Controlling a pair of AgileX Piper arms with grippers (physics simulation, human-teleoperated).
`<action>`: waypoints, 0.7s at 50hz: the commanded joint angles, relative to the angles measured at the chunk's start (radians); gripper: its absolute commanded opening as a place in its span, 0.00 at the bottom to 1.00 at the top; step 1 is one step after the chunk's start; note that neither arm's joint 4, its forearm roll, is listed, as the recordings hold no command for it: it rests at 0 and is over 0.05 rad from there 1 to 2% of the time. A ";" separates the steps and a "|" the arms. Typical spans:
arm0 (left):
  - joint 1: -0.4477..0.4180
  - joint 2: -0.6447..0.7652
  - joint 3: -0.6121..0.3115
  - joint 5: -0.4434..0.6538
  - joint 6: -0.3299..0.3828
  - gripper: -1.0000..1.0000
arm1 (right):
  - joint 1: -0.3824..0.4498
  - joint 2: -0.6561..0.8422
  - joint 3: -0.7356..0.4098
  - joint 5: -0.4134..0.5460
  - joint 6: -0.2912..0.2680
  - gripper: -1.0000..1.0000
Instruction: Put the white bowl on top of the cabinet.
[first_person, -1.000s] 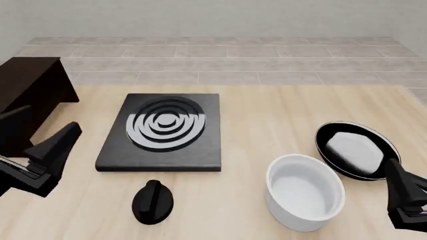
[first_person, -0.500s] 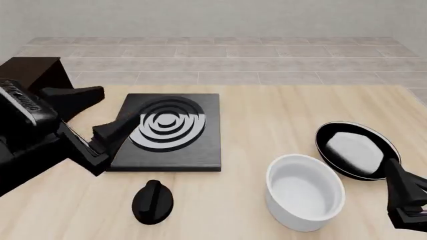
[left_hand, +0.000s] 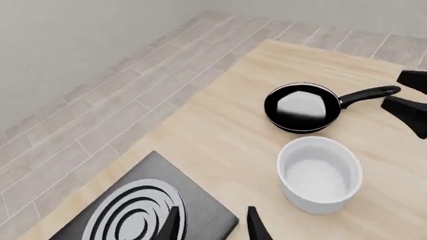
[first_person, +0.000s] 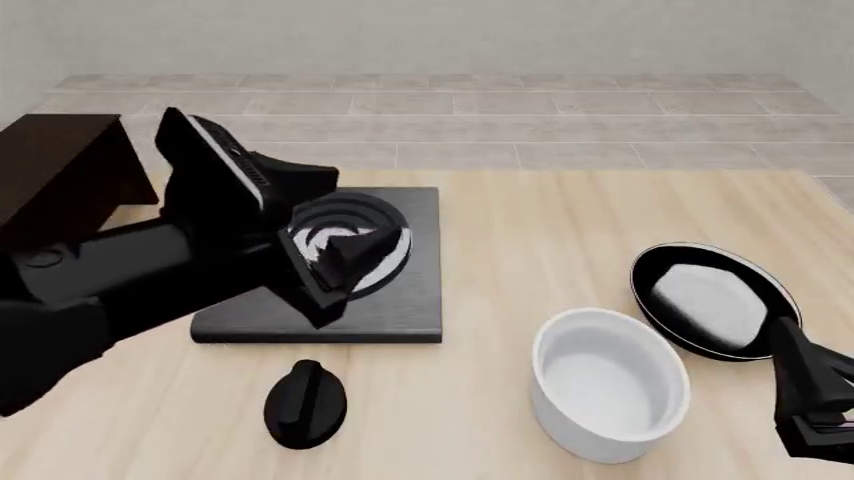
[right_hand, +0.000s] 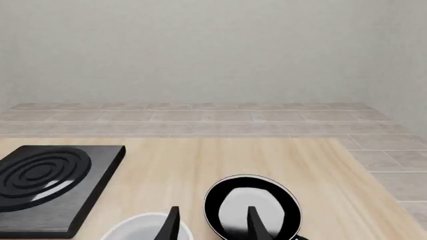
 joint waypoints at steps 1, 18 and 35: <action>-0.064 0.152 -0.107 0.013 -0.031 1.00 | 0.000 0.000 0.000 0.000 0.000 1.00; -0.134 0.306 -0.214 0.003 -0.104 1.00 | 0.000 0.000 0.000 0.000 0.000 1.00; -0.173 0.425 -0.344 0.035 -0.195 1.00 | 0.000 0.000 0.000 0.000 0.000 1.00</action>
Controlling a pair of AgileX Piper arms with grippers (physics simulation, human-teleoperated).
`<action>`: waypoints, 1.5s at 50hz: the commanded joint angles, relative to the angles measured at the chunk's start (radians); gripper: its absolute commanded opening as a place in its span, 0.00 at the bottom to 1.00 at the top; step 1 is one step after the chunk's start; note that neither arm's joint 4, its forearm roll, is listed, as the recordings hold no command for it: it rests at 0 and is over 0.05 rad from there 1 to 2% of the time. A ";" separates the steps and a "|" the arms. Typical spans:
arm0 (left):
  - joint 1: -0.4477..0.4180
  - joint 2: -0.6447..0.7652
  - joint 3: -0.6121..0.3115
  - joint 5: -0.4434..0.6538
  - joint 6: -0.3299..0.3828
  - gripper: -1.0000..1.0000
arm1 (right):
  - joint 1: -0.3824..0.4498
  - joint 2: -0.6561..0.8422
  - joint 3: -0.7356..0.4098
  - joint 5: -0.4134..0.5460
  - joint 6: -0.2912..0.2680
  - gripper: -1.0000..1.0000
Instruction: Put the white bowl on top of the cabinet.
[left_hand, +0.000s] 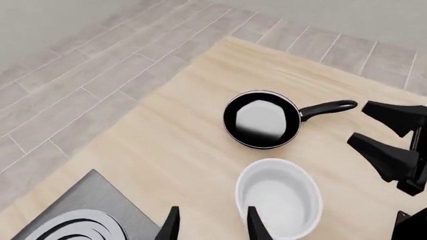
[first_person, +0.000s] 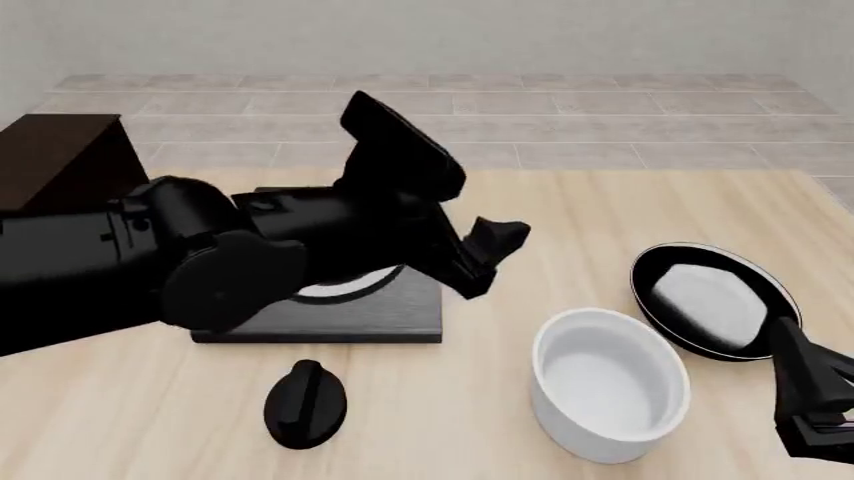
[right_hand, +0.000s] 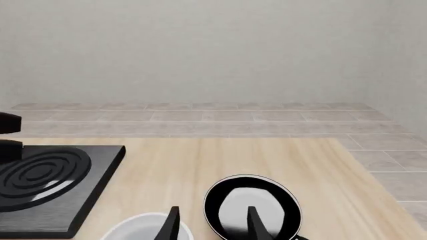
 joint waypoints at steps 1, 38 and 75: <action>-0.042 0.089 -0.060 0.003 -0.066 1.00 | 0.000 0.000 0.000 0.000 0.000 1.00; -0.053 0.374 -0.238 0.082 -0.284 1.00 | 0.000 0.000 0.000 0.000 0.000 1.00; -0.084 0.485 -0.255 0.068 -0.383 1.00 | 0.000 0.000 0.000 0.000 0.000 1.00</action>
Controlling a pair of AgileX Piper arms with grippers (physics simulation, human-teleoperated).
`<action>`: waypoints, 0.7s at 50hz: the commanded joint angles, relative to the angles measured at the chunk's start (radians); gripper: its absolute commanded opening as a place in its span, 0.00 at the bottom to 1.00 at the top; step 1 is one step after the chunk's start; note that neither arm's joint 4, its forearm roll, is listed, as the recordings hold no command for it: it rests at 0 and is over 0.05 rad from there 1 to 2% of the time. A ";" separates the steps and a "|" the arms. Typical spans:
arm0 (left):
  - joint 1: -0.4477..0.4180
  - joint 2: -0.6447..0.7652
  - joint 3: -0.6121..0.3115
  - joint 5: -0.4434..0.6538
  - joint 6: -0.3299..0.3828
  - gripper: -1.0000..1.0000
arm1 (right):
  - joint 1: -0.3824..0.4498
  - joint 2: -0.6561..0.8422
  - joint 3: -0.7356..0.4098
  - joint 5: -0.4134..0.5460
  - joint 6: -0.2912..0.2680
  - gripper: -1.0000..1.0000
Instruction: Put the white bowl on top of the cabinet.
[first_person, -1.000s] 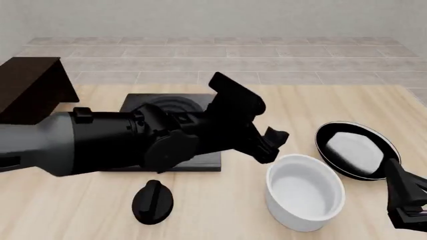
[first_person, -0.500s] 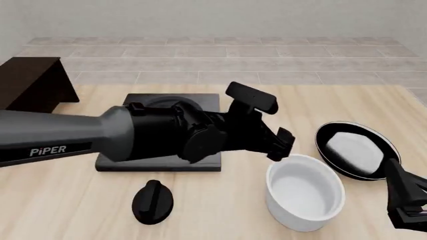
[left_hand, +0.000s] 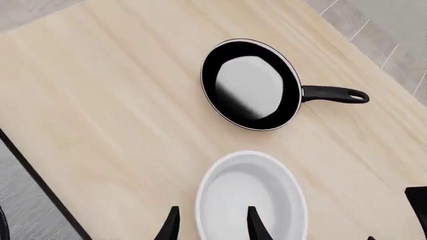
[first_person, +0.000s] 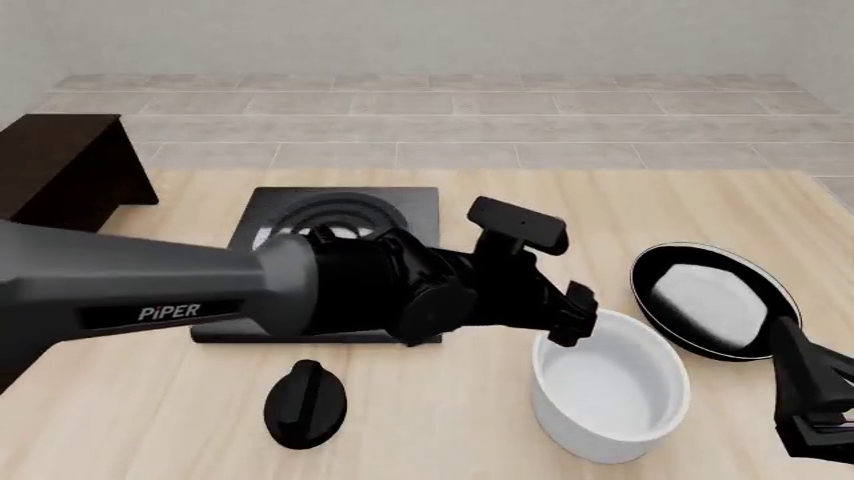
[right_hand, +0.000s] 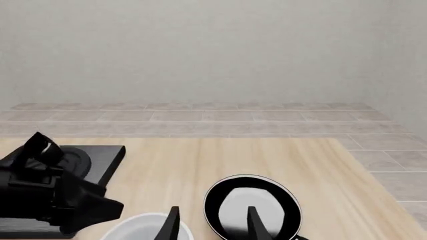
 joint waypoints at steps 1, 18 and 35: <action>-0.007 0.035 -0.004 -0.010 -0.018 1.00 | 0.000 0.000 0.000 0.000 0.000 1.00; -0.002 0.077 0.003 -0.044 -0.039 1.00 | 0.000 0.000 0.000 0.000 0.000 1.00; -0.032 0.114 0.020 -0.076 -0.080 1.00 | 0.000 0.000 0.000 0.000 0.000 1.00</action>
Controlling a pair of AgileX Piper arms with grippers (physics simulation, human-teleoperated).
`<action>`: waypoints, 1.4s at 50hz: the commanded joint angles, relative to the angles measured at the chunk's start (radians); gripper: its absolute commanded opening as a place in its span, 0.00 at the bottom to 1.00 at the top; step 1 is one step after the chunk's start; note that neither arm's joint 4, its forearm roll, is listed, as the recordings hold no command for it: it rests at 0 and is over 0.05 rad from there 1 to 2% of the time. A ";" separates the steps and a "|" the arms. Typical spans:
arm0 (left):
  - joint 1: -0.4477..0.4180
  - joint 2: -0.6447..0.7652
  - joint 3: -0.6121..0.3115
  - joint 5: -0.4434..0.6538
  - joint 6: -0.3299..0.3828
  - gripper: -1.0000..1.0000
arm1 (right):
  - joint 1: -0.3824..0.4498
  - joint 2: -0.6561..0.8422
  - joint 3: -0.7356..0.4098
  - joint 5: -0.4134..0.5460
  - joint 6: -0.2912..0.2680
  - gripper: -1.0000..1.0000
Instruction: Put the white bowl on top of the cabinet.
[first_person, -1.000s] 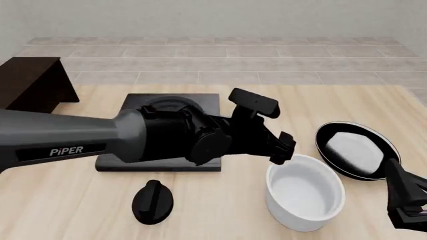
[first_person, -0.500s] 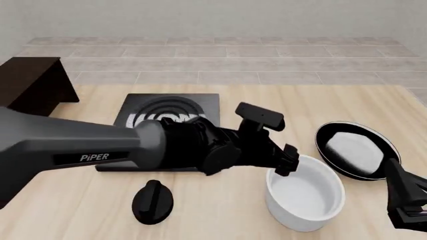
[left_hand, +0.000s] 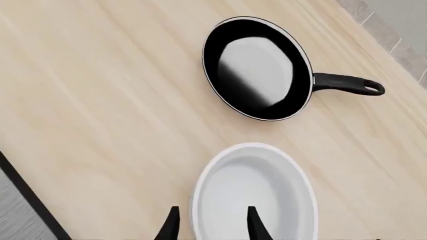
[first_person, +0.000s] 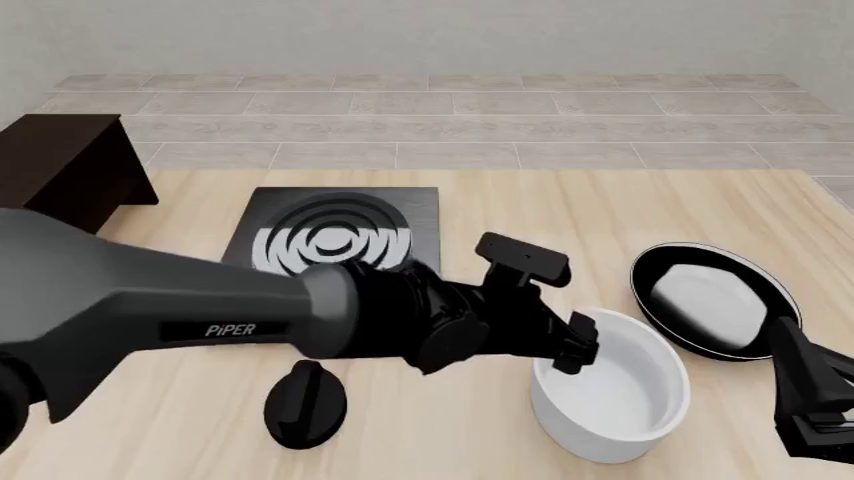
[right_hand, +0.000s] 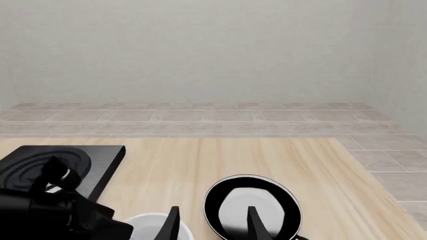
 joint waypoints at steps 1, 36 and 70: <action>-0.017 0.027 0.007 -0.020 -0.025 1.00 | 0.000 0.000 0.000 0.000 0.000 1.00; 0.019 0.128 -0.058 -0.019 -0.016 1.00 | 0.000 0.000 0.000 0.000 0.000 1.00; 0.038 0.128 -0.066 -0.004 -0.036 0.00 | 0.000 0.000 0.000 0.000 0.000 1.00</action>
